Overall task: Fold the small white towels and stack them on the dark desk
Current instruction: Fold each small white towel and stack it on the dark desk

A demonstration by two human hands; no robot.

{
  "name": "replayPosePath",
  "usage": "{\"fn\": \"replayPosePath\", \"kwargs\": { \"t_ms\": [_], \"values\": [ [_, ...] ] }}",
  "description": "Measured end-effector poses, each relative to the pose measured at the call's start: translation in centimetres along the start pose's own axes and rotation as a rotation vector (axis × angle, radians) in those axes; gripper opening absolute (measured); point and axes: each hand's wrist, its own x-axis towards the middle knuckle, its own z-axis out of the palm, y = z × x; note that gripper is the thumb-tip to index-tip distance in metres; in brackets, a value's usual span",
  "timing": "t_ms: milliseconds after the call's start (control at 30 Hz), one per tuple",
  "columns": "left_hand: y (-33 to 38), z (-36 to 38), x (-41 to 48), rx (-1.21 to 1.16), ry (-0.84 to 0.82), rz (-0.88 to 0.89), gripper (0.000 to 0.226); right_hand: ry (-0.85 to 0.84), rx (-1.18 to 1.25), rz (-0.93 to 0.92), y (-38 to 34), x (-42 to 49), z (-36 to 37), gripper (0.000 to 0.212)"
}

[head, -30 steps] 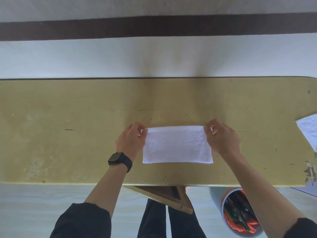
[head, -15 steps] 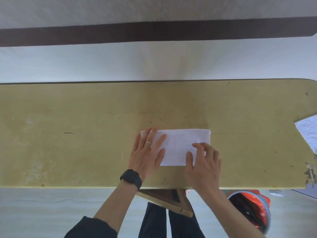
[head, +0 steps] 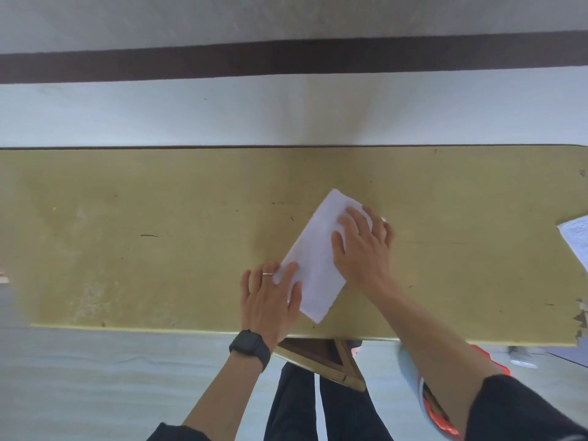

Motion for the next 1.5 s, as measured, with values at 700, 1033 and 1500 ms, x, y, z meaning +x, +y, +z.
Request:
{"fn": "replayPosePath", "kwargs": {
  "t_ms": [700, 1033, 1500],
  "values": [
    [-4.3, 3.9, -5.3, -0.083, 0.140, 0.719, 0.023, 0.125, 0.058, -0.577, 6.1, -15.7, 4.9, 0.052],
    [-4.4, 0.9, -4.6, -0.263, 0.052, 0.644, 0.019, 0.032, 0.360, -0.521, 5.8, -15.1, 2.8, 0.038],
    [-1.0, -3.2, 7.3, -0.970, -0.271, -0.404, 0.030, -0.118, 0.830, 0.418, -1.5, -2.9, -2.5, 0.019]
  ]
}}
